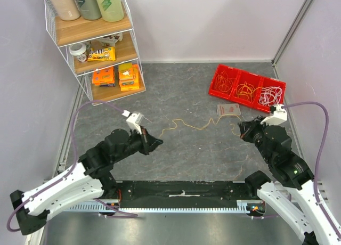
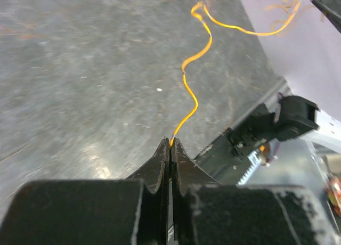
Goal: Untangle the cables
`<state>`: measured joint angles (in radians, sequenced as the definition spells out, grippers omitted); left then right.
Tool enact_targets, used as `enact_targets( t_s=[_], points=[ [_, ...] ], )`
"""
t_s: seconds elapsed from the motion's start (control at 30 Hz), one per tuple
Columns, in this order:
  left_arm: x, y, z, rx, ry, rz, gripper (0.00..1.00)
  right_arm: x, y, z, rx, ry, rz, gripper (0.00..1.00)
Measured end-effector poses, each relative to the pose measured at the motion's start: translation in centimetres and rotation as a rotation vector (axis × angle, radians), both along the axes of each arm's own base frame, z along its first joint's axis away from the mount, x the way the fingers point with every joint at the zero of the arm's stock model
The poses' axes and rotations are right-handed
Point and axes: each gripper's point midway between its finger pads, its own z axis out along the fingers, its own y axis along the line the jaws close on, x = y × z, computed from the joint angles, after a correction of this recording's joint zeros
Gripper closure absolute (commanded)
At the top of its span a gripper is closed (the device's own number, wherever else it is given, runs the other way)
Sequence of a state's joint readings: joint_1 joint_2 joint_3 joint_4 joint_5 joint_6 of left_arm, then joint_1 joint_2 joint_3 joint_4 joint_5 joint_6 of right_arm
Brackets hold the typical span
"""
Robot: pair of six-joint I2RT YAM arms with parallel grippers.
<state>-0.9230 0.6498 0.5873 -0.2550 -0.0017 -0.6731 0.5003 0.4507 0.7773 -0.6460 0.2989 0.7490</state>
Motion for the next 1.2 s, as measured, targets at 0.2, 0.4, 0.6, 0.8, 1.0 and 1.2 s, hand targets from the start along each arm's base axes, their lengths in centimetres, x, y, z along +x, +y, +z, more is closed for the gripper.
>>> enact_targets(
  t_s=[0.2,0.4,0.6,0.8,1.0,1.2],
  points=[
    [0.7,5.7,1.1,0.047,-0.036,0.225,0.98,-0.1,-2.2,-0.4,-0.069,0.015,-0.094,1.00],
    [1.0,10.7,4.3,0.012,-0.117,0.403,0.98,-0.3,-3.7,-0.4,-0.112,0.016,-0.152,1.00],
    [0.8,14.3,5.4,0.000,-0.157,0.523,0.98,-0.5,-4.0,-0.5,-0.125,0.021,-0.163,1.00],
    [0.8,13.0,5.3,-0.001,-0.145,0.471,0.98,-0.4,-3.0,-0.6,-0.120,0.024,-0.106,1.00],
    [1.5,7.7,2.8,0.114,-0.067,0.309,0.98,0.2,-1.4,-0.7,-0.111,0.032,-0.042,1.00],
    [1.5,0.5,-1.2,0.234,0.085,0.047,0.98,1.0,0.2,-2.3,-0.124,0.094,0.019,1.00]
  ],
)
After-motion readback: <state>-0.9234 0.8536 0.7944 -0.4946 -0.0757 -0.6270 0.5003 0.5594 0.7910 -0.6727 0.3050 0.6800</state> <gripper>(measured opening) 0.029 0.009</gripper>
